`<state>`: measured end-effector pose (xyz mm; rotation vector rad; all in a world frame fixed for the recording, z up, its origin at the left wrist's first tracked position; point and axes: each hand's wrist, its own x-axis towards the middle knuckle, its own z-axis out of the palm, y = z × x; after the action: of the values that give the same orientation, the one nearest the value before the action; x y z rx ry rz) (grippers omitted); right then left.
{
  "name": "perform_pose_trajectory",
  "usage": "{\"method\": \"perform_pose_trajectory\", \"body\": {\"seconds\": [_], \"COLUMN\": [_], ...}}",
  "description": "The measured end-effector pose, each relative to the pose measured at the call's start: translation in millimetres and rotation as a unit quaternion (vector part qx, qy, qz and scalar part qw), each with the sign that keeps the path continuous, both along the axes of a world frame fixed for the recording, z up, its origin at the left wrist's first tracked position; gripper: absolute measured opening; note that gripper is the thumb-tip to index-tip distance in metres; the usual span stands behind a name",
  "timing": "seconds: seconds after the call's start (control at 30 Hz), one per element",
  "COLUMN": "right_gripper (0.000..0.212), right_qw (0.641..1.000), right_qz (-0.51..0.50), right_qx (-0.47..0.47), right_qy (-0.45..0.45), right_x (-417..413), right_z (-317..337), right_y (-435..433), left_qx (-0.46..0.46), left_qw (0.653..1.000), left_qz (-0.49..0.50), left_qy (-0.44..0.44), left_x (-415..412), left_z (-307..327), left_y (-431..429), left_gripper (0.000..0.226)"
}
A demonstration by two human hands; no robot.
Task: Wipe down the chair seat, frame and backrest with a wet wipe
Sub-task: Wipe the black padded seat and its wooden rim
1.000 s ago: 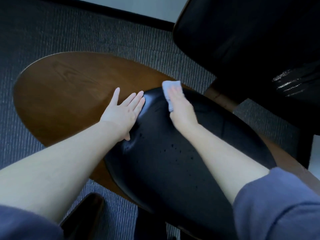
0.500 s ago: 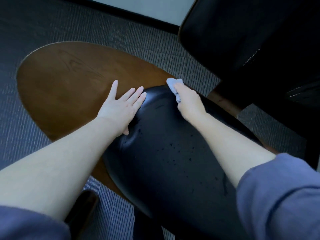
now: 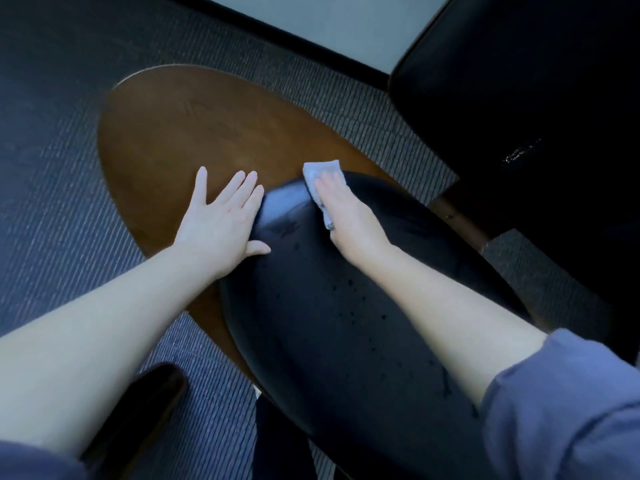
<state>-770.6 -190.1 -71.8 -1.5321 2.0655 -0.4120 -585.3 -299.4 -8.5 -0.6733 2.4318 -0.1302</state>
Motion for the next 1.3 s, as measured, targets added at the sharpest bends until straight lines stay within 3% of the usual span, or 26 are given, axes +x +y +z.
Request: {"method": "perform_pose_trajectory", "body": {"seconds": [0.07,0.13,0.2,0.3,0.37,0.47,0.57,0.63,0.8,0.9,1.0,1.17,1.3], "right_gripper": [0.044,0.047,0.057,0.048,0.045,0.061,0.04,0.04,0.054,0.04,0.039,0.044,0.042], "right_qw": [0.997,0.998,0.993,0.961,0.968,0.99,0.953,0.924,0.955,0.914,0.883,0.918,0.881], "right_qz": [-0.007,-0.03,0.066,0.237,0.198,0.078,0.239,0.328,0.233,0.33,0.423,0.321,0.411], "right_qx": [0.005,0.01,-0.051,-0.137,-0.142,-0.107,-0.163,-0.161,-0.098,-0.138,-0.12,-0.113,-0.119], "right_qy": [0.08,0.059,0.084,0.048,0.058,0.054,0.083,0.11,0.153,0.193,0.162,0.202,0.201], "right_x": [-2,10,44,70,62,70,109,110,107,128,123,120,114], "right_z": [-2,0,4,-4,-5,8,7,12,21,14,18,13,5], "right_y": [-2,-3,7,32,26,8,45,70,20,68,123,77,148], "left_qx": [0.009,0.016,0.014,-0.002,-0.013,-0.029,-0.044,-0.064,-0.075,-0.068,-0.069,-0.066,-0.063], "left_qw": [1.0,0.998,0.995,0.993,0.993,0.993,0.991,0.987,0.986,0.987,0.987,0.985,0.984], "left_qz": [0.002,0.001,0.018,0.038,0.03,0.031,0.066,0.093,0.095,0.096,0.099,0.114,0.123], "left_qy": [0.024,0.057,0.099,0.115,0.111,0.11,0.111,0.115,0.113,0.108,0.105,0.115,0.114], "left_x": [24,46,66,94,108,120,130,139,148,152,157,153,151], "left_z": [1,-2,-7,-13,-15,-18,-20,-21,-25,-24,-26,-30,-30], "left_y": [9,23,35,51,60,69,79,87,90,92,101,117,130], "left_gripper": [0.099,0.106,0.11,0.11,0.114,0.115,0.116,0.116,0.115,0.117,0.117,0.114,0.109]}}
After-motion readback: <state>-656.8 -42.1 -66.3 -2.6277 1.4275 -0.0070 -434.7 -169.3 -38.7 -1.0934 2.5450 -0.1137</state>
